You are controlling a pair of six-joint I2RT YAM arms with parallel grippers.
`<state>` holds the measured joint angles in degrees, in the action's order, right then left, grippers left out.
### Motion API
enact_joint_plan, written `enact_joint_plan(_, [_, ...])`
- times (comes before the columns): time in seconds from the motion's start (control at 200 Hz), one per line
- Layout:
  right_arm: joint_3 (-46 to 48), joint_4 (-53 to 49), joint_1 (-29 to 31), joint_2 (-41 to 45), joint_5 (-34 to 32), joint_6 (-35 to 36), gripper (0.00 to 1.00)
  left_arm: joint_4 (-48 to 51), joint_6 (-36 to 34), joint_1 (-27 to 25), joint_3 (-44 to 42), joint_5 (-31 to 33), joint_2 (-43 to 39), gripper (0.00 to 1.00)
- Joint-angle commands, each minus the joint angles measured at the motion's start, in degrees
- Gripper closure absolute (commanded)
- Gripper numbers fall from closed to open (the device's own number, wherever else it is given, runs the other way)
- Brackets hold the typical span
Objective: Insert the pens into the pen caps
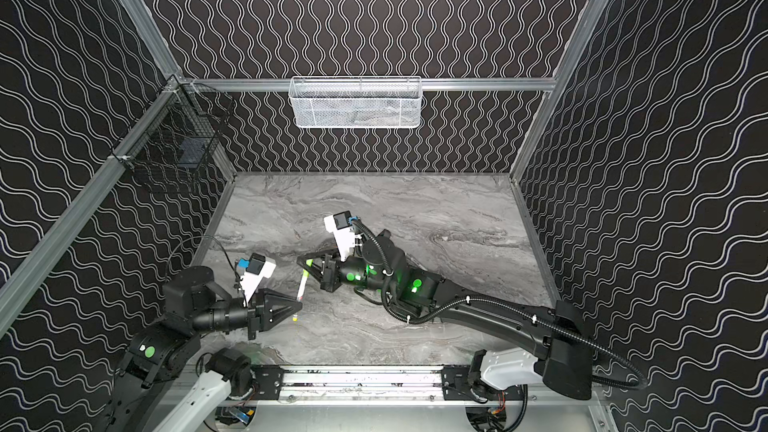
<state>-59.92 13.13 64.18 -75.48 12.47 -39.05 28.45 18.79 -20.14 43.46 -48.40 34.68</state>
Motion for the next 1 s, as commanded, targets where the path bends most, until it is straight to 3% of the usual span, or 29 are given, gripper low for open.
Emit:
enact_joint_plan(0.0, [-0.19,-9.85,-2.82,-0.06,4.57,-1.26,1.0,-23.15,-0.87,0.28,1.32,-0.85,-0.28,0.49])
enact_joint_plan(0.11, [-0.46,-12.99,-7.72,1.68,4.58,0.62,1.0,-16.52,-3.51,0.29,1.93,-0.16,-2.66,0.27])
enact_joint_plan(0.14, [-0.65,-14.59,-9.04,2.18,4.39,1.55,1.0,-14.75,-4.17,0.28,2.15,0.39,-3.44,0.11])
enact_joint_plan(0.205, [-0.86,-18.19,-12.22,3.21,3.84,4.08,1.0,-10.86,-5.35,0.28,2.79,1.55,-4.7,0.02])
enact_joint_plan(0.47, [-7.35,-41.51,-29.78,-1.2,0.87,21.07,1.0,2.51,-8.72,0.13,4.55,6.2,-7.18,0.01])
enact_joint_plan(0.721, [-21.09,-63.0,-38.79,-18.13,-14.24,33.32,1.0,0.55,-7.39,0.17,2.08,6.03,-8.63,0.01])
enact_joint_plan(0.996, [-21.38,-63.78,-50.22,-26.47,-18.97,35.63,1.0,-0.13,-7.05,0.22,1.29,5.97,-7.94,0.01])
